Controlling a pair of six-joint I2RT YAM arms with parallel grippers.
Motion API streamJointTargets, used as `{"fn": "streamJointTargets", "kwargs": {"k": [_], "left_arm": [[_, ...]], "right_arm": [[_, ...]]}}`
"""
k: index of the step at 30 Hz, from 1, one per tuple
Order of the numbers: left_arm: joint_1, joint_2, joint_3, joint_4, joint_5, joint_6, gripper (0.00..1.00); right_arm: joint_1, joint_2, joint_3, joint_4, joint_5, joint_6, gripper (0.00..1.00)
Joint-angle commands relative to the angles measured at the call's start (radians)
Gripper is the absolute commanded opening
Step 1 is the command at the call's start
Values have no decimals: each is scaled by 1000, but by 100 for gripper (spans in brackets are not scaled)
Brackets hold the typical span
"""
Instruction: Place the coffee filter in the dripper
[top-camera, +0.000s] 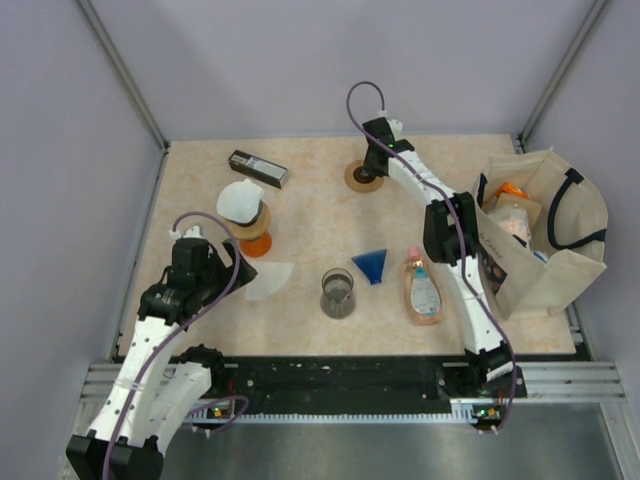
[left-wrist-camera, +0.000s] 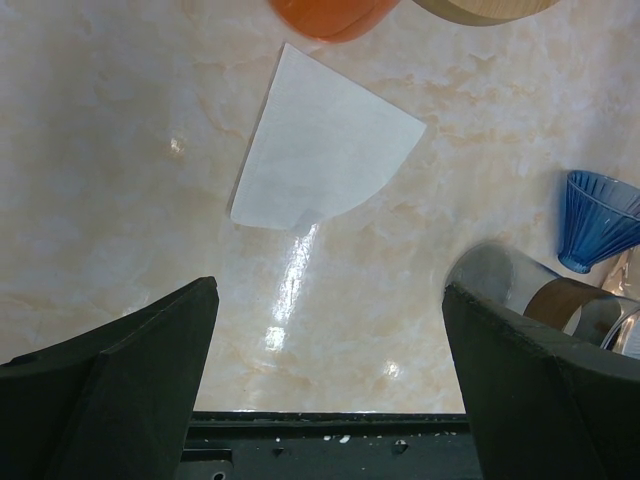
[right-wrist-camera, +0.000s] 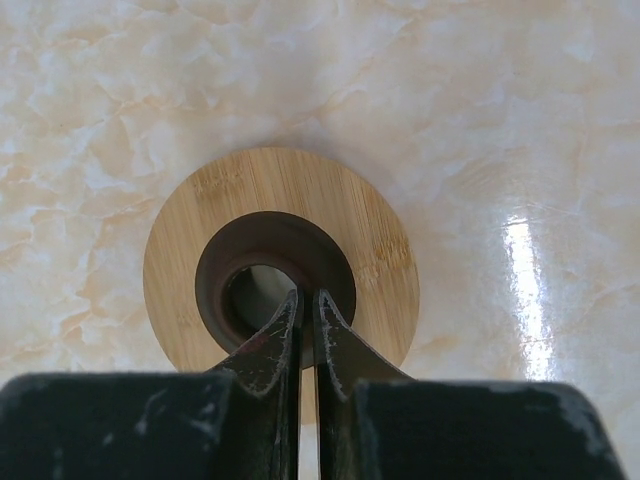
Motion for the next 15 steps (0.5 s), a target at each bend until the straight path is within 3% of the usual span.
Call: {"fn": "streamJointTargets", "kwargs": {"k": [1, 6, 15], "left_arm": [[-2, -3, 42, -4, -17, 12, 99], [-2, -9, 48, -10, -17, 14, 99], [-2, -9, 62, -16, -49, 20, 99]], "right_arm": [[-2, 38, 48, -38, -2, -20, 1], [-3, 62, 71, -74, -18, -25, 7], [-8, 78, 91, -85, -34, -22, 3]]}}
